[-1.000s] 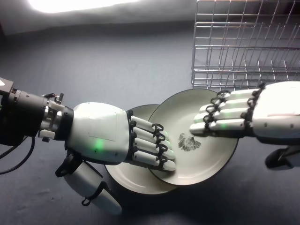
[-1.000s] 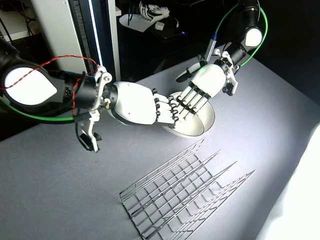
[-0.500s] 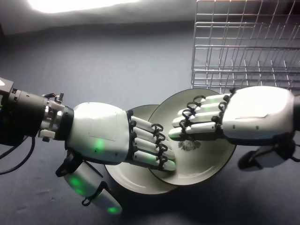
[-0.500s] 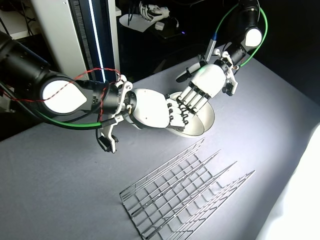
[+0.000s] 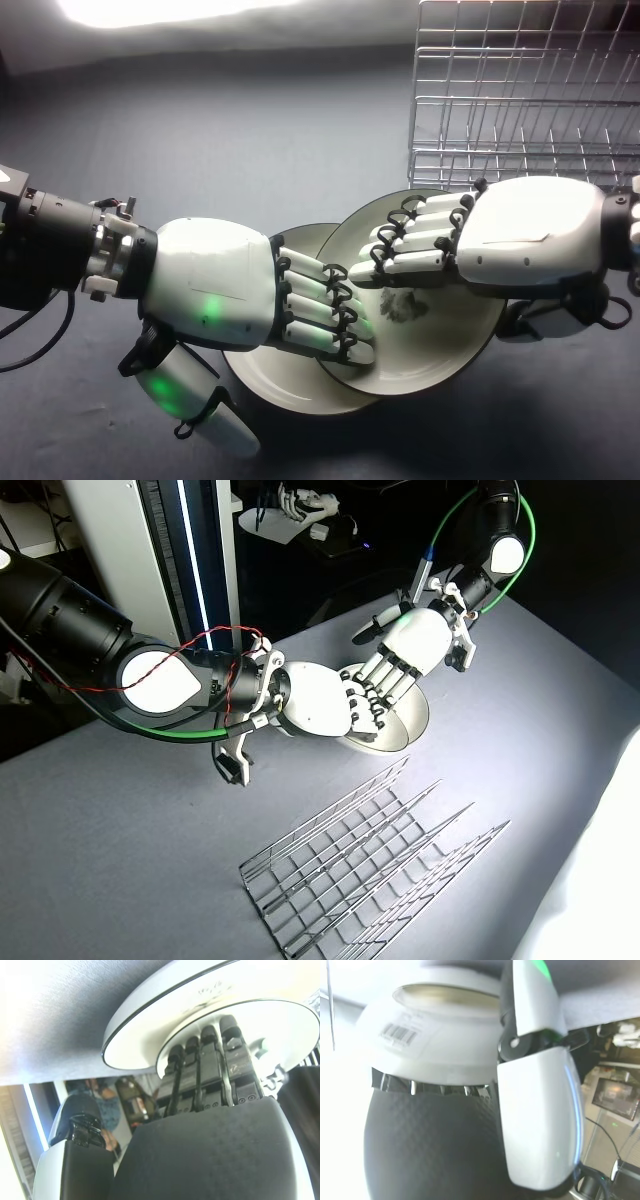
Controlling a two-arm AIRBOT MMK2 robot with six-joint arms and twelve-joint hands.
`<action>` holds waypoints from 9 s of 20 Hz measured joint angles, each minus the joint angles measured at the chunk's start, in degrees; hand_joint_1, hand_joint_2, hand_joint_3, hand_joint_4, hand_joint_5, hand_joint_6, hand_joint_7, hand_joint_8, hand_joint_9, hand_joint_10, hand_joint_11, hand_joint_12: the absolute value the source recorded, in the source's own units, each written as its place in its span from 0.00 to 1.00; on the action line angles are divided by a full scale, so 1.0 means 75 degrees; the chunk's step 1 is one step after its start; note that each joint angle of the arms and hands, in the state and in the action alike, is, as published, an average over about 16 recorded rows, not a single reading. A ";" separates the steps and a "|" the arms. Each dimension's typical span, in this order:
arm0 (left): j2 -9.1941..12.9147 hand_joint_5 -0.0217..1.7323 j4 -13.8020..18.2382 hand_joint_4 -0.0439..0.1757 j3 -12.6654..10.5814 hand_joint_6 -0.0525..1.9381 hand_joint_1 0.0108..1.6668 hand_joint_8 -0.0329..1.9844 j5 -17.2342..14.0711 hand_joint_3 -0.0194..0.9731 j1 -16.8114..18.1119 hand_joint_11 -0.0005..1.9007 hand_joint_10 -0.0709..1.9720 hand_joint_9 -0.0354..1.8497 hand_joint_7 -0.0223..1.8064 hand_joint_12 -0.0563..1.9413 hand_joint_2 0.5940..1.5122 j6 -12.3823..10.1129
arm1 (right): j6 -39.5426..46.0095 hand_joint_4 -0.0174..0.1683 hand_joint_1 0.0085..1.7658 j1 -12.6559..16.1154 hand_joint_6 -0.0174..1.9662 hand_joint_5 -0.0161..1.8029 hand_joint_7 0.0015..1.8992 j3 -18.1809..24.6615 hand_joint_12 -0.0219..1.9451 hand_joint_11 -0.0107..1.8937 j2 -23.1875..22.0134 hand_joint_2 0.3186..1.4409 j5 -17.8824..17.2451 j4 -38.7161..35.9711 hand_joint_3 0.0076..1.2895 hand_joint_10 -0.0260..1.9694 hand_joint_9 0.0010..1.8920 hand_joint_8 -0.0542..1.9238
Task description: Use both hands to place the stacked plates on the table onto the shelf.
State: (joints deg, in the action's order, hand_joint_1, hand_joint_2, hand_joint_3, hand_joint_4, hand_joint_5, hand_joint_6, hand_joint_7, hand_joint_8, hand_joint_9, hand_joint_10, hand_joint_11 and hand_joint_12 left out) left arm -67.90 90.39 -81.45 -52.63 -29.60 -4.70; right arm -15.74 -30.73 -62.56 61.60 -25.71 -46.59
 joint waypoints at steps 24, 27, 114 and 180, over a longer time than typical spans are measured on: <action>0.0119 0.10 -0.0110 0.19 -0.0037 0.02 0.00 0.01 -0.0050 0.02 0.0115 0.07 0.04 0.11 0.10 0.11 0.65 -0.0090 | -0.0108 0.09 0.78 0.0133 0.26 0.37 0.36 -0.0165 0.71 0.19 0.0307 0.59 -0.0311 0.0012 0.00 0.29 0.31 0.19; 0.0250 0.11 -0.0164 0.20 -0.0018 0.02 0.00 0.01 -0.0047 0.02 0.0228 0.07 0.04 0.10 0.10 0.10 0.65 -0.0120 | -0.0118 0.08 0.77 0.0169 0.34 0.43 0.40 -0.0164 0.72 0.26 0.0302 0.58 -0.0421 0.0016 0.00 0.37 0.35 0.26; 0.2401 0.13 0.0459 0.22 -0.0522 0.03 0.00 0.02 -0.0043 0.02 0.1606 0.09 0.04 0.13 0.12 0.08 0.65 -0.0280 | -0.0135 0.05 0.78 0.1429 0.53 0.48 0.50 -0.0755 0.74 0.40 -0.1327 0.62 -0.0077 0.7060 0.00 0.61 0.48 0.52; 0.1497 0.12 -0.0521 0.18 0.0629 0.02 0.00 0.01 0.1004 0.02 -0.1155 0.10 0.02 0.09 0.09 0.06 0.66 -0.0196 | 0.0080 0.10 0.85 0.0750 0.02 0.02 0.01 0.1878 0.24 0.01 -0.1436 0.61 -0.0339 -0.1222 0.01 0.01 0.01 0.04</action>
State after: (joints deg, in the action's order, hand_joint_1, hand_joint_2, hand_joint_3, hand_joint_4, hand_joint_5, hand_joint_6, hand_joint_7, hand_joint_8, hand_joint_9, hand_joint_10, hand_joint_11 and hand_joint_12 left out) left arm -56.67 86.48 -76.73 -45.09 -38.26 -6.17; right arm -15.14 -25.10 -48.48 50.84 -28.26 -55.76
